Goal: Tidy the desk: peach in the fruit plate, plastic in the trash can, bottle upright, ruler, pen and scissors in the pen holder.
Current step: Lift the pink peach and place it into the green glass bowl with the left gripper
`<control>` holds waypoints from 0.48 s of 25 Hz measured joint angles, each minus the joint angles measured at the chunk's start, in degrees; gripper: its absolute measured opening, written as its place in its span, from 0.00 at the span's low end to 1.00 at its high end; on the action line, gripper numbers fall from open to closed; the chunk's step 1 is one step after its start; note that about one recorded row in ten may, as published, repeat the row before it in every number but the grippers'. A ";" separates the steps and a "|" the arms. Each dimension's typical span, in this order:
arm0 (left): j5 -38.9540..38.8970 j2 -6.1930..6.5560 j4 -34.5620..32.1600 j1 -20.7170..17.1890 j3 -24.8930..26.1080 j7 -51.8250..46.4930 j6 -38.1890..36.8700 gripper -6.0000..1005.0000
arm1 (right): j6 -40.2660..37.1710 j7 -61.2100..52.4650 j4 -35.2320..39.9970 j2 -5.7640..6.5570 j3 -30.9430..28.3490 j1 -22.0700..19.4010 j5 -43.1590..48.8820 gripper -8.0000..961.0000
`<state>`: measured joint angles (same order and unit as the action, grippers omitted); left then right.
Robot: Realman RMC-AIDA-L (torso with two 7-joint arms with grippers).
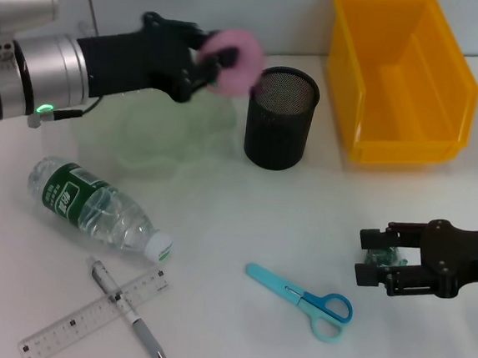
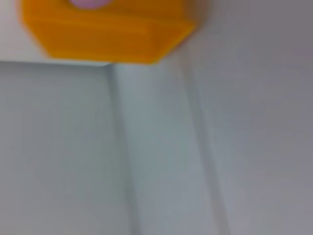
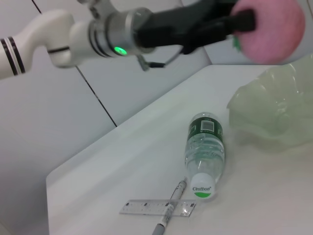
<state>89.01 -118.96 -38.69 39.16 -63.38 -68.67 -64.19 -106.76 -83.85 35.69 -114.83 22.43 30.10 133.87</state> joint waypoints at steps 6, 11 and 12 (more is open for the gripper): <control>-3.26 -0.06 8.87 2.27 -0.46 4.77 14.31 0.22 | 0.05 0.04 0.00 0.05 0.84 0.18 0.00 0.76; -3.39 -0.06 11.91 3.25 -1.48 4.06 20.69 0.17 | 0.00 0.11 0.00 0.05 0.87 0.22 0.01 0.76; -3.40 -0.03 12.70 3.26 -1.48 3.72 21.42 0.19 | -0.02 0.16 0.00 0.05 1.04 0.22 0.01 0.76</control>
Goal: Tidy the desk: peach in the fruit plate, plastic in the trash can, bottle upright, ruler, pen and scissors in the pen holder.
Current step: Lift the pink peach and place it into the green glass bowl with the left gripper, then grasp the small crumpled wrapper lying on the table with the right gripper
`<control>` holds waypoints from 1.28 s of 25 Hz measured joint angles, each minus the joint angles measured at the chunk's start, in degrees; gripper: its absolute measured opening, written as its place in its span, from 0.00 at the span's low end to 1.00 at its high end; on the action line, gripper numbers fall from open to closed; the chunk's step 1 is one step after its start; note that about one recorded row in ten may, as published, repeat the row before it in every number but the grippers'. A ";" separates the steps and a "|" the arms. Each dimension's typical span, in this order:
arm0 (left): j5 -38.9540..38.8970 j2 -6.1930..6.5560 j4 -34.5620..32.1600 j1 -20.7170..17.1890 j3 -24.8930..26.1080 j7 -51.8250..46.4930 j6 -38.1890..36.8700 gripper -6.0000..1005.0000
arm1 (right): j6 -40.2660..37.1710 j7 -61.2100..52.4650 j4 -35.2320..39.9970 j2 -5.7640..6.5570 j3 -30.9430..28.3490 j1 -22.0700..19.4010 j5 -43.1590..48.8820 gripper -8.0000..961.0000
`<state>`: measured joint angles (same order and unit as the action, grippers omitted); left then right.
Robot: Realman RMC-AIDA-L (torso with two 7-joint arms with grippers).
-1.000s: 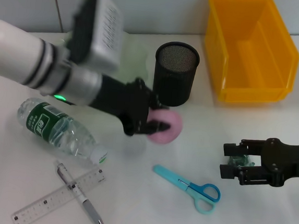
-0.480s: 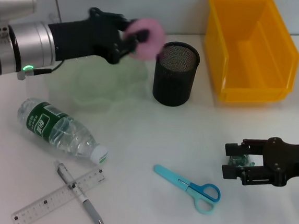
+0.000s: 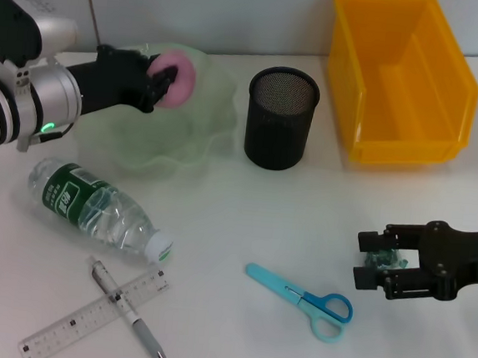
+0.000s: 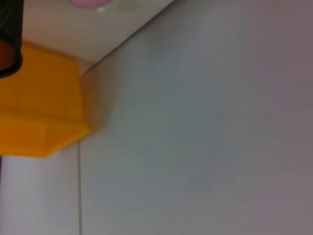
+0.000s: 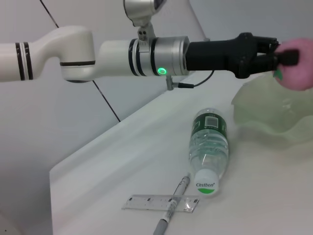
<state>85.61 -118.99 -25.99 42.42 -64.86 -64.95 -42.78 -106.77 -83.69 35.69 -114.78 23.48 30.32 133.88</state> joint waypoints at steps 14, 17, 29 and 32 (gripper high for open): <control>0.09 0.16 0.76 -0.32 0.05 -2.69 0.89 0.54 | 0.34 0.07 0.00 0.00 1.43 0.35 -0.04 0.76; 0.09 0.16 0.77 -0.40 0.07 -2.77 0.74 0.67 | 0.47 0.04 0.00 -0.01 1.43 0.37 -0.04 0.76; 0.45 1.22 -8.51 -5.67 0.61 -15.19 -18.11 0.86 | 0.62 -0.08 0.00 -0.03 1.39 0.44 -0.16 0.75; 0.46 2.07 -12.39 -7.87 0.18 -18.51 -28.53 0.86 | 0.81 -0.09 0.04 -0.01 1.39 0.45 -0.14 0.75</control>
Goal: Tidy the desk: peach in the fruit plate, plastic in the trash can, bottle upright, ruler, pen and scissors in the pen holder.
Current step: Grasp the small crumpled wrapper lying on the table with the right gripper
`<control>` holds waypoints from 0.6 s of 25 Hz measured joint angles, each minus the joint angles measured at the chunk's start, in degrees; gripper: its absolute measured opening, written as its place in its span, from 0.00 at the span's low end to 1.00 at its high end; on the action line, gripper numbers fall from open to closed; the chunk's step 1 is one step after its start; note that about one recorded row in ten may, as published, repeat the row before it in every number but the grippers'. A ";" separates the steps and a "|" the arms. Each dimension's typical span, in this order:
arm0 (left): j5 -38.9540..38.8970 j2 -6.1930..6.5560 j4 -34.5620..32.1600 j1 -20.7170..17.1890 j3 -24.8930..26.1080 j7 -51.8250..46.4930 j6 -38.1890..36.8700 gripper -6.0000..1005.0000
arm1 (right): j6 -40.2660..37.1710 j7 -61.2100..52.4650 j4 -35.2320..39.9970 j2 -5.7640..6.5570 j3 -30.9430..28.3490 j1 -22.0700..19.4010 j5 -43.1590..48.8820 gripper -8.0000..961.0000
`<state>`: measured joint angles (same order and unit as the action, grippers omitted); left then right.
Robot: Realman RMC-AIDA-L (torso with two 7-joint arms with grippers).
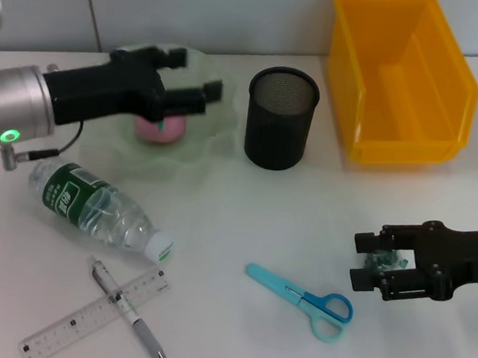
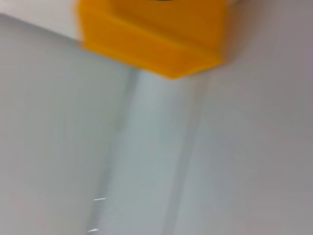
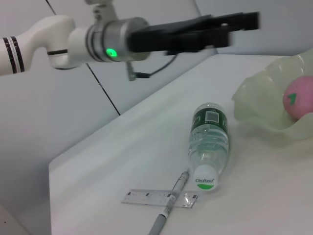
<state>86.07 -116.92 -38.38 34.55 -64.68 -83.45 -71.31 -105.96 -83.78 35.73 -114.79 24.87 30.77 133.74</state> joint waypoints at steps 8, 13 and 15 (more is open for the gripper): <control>9.24 1.39 -0.28 -0.71 -0.77 -4.87 -19.58 0.86 | 0.06 -0.02 0.32 0.03 0.26 -0.01 0.08 0.75; 14.28 0.65 -0.22 -1.06 -0.77 -5.18 -22.54 0.86 | 0.06 -0.02 0.36 0.17 0.49 -0.01 0.11 0.75; 18.00 -0.14 -0.35 -1.34 -0.61 -4.76 -23.64 0.86 | 0.06 -0.02 0.39 0.30 0.52 -0.01 0.12 0.75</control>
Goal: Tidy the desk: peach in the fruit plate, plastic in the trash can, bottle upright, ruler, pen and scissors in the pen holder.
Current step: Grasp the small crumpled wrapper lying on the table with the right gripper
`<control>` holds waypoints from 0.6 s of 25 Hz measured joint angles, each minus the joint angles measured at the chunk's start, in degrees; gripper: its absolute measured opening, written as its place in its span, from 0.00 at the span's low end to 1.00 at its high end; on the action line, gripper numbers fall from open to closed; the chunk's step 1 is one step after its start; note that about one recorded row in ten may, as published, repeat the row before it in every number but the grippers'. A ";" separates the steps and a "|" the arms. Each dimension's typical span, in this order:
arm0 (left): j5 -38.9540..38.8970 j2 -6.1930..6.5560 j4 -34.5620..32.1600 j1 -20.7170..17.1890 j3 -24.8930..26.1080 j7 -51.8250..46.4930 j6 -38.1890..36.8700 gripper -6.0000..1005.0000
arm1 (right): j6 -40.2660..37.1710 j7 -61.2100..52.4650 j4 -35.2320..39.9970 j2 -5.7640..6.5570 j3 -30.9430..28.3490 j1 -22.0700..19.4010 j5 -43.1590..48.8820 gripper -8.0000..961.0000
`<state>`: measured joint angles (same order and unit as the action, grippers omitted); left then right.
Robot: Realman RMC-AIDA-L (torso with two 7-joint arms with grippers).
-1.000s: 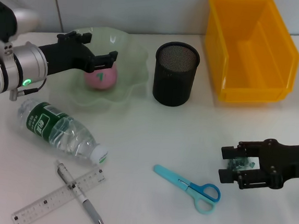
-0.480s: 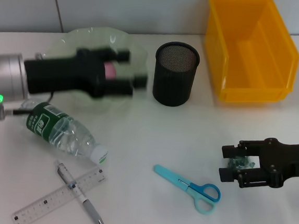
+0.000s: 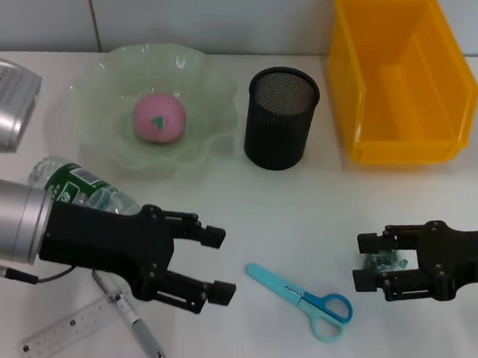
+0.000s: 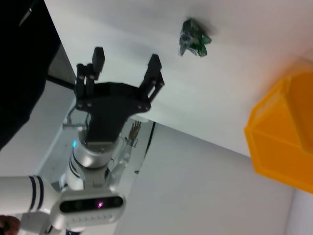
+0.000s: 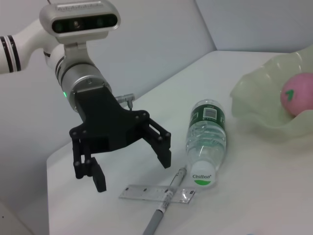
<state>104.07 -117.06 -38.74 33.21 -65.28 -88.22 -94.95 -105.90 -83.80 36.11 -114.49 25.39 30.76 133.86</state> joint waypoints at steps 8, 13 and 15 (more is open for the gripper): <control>1.28 -0.46 0.22 -0.37 0.26 1.61 -0.09 0.86 | -0.32 -1.70 1.16 0.21 0.80 0.87 -0.21 0.75; 1.15 -0.84 0.23 -0.97 0.65 3.75 0.06 0.86 | -1.79 -10.44 7.96 -0.15 6.25 3.52 -0.10 0.75; 1.15 -0.87 0.23 -1.01 0.84 3.94 0.10 0.86 | -1.96 -12.77 9.92 -0.18 8.51 4.03 -0.10 0.75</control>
<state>105.22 -117.93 -38.51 32.21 -64.44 -84.28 -94.86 -107.86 -96.58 46.03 -114.66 33.89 34.79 133.75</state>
